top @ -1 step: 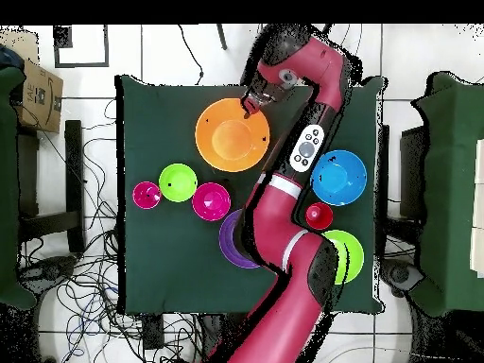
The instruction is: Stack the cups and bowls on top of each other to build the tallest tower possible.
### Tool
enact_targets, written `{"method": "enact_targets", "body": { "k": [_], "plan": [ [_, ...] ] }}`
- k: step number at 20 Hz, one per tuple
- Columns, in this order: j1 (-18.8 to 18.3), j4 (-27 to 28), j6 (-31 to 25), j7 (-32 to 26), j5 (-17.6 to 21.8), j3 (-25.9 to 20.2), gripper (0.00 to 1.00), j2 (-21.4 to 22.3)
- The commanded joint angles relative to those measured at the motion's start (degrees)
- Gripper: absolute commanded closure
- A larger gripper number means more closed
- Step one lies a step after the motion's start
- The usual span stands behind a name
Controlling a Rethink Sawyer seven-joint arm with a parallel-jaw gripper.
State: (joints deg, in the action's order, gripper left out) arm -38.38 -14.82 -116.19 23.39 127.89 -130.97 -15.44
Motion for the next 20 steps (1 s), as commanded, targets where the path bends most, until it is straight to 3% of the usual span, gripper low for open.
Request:
{"method": "enact_targets", "body": {
  "k": [1,6,11,17,20],
  "plan": [
    [-0.51,1.32,-2.34,-2.26,-1.06,13.11,1.0,5.02],
    [-2.0,-4.27,-7.85,-0.94,-8.72,18.95,1.0,10.69],
    [-4.03,-11.62,-15.33,0.05,-18.8,25.55,1.0,16.16],
    [-6.25,-17.74,-17.47,4.33,-32.15,28.84,1.0,20.08],
    [-6.34,-17.86,-19.65,4.53,-37.02,30.23,1.0,22.34]
  ]
}}
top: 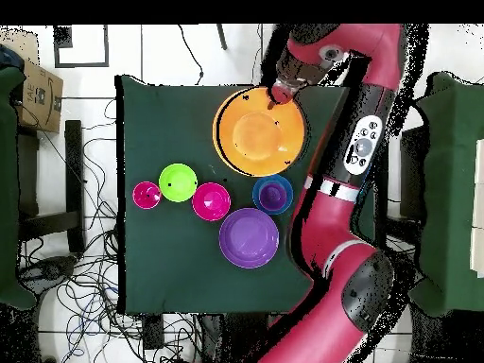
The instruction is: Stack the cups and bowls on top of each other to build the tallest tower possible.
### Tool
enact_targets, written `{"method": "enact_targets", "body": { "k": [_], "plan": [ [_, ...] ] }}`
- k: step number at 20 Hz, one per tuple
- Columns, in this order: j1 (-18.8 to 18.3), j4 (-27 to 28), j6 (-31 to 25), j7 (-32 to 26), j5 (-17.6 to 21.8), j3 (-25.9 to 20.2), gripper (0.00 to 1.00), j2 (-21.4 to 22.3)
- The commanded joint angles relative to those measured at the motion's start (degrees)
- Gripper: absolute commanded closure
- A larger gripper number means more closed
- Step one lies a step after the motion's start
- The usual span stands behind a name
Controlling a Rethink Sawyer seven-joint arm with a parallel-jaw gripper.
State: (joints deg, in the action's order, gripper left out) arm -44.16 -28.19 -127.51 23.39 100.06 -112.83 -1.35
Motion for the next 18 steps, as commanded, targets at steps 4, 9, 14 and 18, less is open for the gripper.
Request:
{"method": "enact_targets", "body": {
  "k": [4,9,14,18],
  "plan": [
    [-1.23,-5.47,-11.53,2.91,-14.73,15.07,1.0,11.27],
    [-6.35,-16.27,-6.18,6.64,-24.69,19.6,1.0,12.04],
    [-12.1,-26.72,-1.12,3.66,-32.45,22.7,1.0,14.44],
    [-15.34,-32.46,3.74,4.78,-36.46,24.73,1.0,14.39]
  ]
}}
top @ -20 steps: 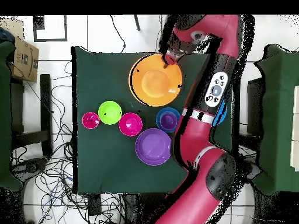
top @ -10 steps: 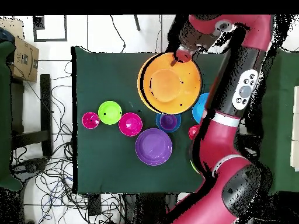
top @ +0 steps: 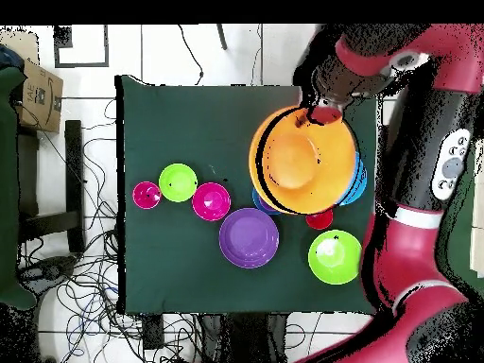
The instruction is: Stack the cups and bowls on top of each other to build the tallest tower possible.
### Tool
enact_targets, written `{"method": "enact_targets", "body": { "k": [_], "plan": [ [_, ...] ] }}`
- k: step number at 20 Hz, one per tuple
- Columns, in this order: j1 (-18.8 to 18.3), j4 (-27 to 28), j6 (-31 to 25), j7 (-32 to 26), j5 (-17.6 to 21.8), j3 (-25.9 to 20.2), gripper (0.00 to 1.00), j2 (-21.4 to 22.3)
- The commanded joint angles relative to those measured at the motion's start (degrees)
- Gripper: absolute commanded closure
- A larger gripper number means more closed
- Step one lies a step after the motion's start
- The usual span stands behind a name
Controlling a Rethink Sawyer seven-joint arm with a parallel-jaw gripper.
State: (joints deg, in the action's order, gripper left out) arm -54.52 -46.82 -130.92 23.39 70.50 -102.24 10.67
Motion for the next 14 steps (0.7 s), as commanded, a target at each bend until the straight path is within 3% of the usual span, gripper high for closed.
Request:
{"method": "enact_targets", "body": {
  "k": [1,7,14],
  "plan": [
    [-5.78,-15.14,8.77,7.22,-8.36,14.12,1.0,1.65],
    [-8.77,-21.41,20.33,15.66,-12.56,16.87,1.0,-0.8],
    [-7.5,-23.64,29.92,15.92,-8.11,24.72,1.0,4.98]
  ]
}}
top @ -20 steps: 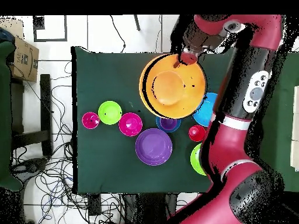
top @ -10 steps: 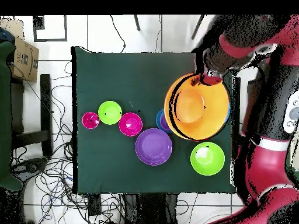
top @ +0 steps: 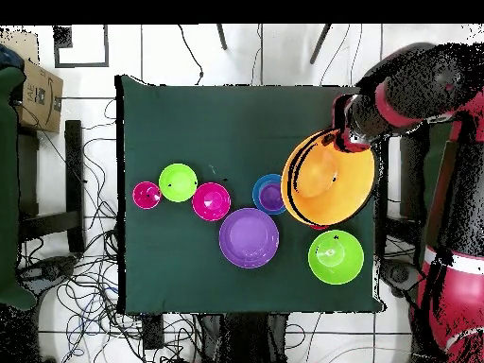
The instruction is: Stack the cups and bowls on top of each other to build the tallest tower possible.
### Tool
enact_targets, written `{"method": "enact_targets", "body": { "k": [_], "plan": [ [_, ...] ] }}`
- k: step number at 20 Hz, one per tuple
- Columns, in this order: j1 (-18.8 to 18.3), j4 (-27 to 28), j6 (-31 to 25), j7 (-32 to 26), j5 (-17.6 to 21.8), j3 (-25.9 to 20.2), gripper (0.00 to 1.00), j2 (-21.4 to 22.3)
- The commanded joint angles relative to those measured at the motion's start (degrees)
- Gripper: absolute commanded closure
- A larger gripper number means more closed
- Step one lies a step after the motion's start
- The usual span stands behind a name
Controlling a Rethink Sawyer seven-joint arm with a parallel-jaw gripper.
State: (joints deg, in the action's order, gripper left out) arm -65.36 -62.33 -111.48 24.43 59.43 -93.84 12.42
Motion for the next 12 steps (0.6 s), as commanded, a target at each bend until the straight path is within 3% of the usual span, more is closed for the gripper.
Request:
{"method": "enact_targets", "body": {
  "k": [1,5,10,12],
  "plan": [
    [4.0,-7.88,11.46,17.01,3.87,17.68,1.0,3.97],
    [5.59,-6.9,13.8,19.85,1.84,21.6,1.0,5.09],
    [6.72,-7.43,13.76,17.3,-2.14,24.19,1.0,7.33],
    [6.83,-6.96,13.08,13.2,-4.04,24.4,1.0,7.32]
  ]
}}
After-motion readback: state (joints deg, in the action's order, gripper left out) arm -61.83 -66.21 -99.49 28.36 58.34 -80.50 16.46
